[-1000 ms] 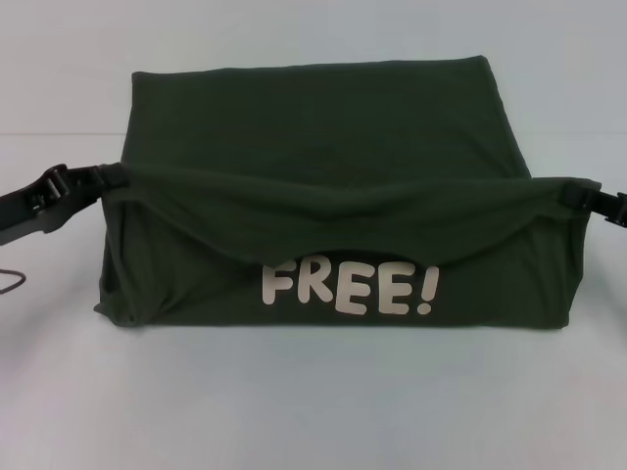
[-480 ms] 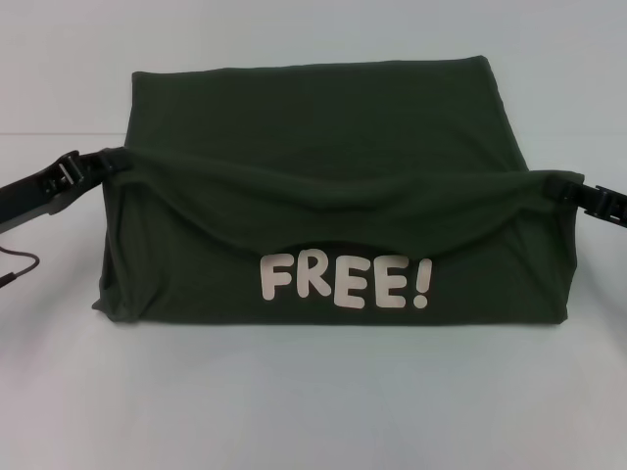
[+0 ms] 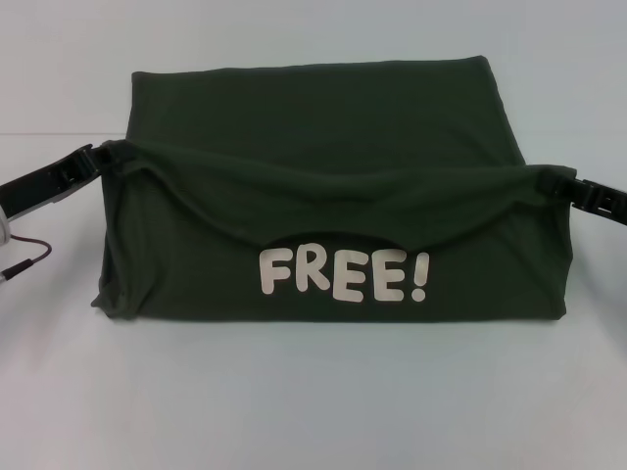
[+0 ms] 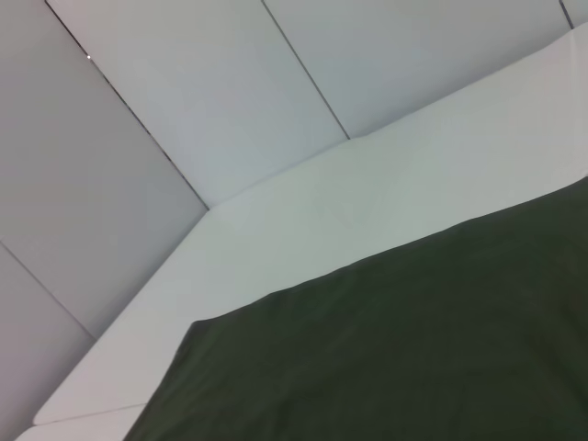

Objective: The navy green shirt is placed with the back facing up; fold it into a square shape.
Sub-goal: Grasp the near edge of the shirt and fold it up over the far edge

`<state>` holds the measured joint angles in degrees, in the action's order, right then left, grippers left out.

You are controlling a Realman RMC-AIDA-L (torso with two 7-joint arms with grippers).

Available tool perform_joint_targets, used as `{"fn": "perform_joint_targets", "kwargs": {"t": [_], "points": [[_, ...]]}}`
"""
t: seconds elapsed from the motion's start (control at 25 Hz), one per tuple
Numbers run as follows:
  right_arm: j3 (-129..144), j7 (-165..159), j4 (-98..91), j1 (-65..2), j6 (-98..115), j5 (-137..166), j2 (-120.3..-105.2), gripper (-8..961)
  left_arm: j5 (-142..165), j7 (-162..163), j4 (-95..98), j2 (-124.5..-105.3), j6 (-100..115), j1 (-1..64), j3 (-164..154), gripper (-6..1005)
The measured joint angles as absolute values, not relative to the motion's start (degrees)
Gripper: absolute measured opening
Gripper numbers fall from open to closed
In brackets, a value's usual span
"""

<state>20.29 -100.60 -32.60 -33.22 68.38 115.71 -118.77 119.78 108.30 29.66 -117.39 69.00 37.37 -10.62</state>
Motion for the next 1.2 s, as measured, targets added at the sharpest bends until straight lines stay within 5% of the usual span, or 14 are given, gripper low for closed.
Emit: {"fn": "perform_joint_targets", "kwargs": {"t": [1.2], "points": [[24.6, -98.4, -29.8, -36.2, 54.9, 115.5, -119.66, 149, 119.6, 100.3, 29.5, -121.23, 53.4, 41.5, -13.6, 36]]}}
